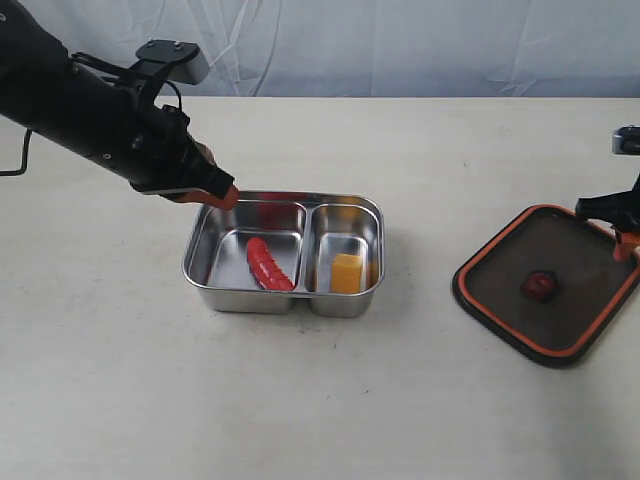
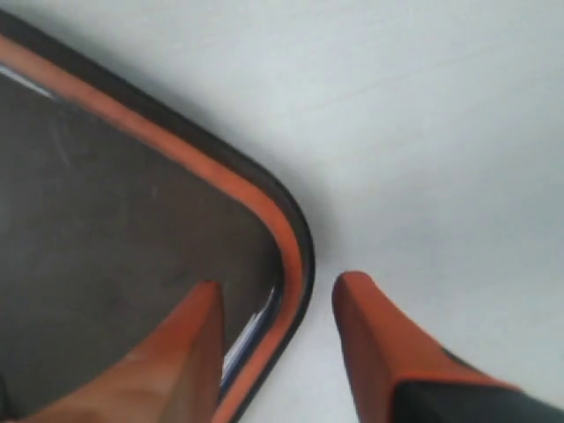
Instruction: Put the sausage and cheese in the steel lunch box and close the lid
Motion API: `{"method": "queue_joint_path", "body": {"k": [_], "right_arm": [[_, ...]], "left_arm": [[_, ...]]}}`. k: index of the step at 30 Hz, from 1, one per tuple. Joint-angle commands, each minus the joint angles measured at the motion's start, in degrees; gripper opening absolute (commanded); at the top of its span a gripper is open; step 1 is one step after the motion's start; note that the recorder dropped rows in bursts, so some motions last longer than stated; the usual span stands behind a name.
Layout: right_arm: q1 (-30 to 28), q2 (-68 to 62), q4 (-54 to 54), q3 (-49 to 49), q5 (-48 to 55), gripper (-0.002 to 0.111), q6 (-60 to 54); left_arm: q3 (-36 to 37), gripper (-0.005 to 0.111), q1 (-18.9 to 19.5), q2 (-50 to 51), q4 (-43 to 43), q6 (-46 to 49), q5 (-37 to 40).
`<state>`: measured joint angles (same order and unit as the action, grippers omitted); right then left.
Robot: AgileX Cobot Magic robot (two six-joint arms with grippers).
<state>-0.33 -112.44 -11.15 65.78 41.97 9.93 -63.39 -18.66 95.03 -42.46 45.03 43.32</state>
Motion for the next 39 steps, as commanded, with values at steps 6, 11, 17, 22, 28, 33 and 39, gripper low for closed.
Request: {"method": "queue_joint_path", "body": {"k": [6,11,17,22,28,33,39], "right_arm": [[-0.3,-3.3,-2.9,0.2,-1.7,0.042,1.7],[-0.3,-4.3,-2.8,0.2,-1.7,0.031,1.7],[-0.3,-4.3,-2.7,0.2,-1.6,0.0,1.8],[-0.3,-4.1,-2.4,0.2,-1.2,0.0,1.8],[-0.3,-0.4,-0.8,0.2,-1.9,0.0,0.6],[-0.3,4.0,3.1,0.2,-2.8,0.0,-2.9],[-0.3,8.4,10.7,0.2,-3.2,0.0,-10.9]], "left_arm": [[0.3,0.0,0.3,-0.4,0.0,0.2,0.3],[0.3,0.0,0.3,-0.4,0.0,0.2,0.3],[0.3,0.0,0.3,-0.4,0.0,0.2,0.5],[0.3,0.0,0.3,-0.4,-1.6,0.2,2.1],[0.3,0.009,0.3,-0.4,-7.3,0.2,3.8],[0.3,0.033,0.3,-0.4,-12.9,2.5,4.8],[0.3,0.053,0.3,-0.4,-15.8,3.6,4.8]]}}
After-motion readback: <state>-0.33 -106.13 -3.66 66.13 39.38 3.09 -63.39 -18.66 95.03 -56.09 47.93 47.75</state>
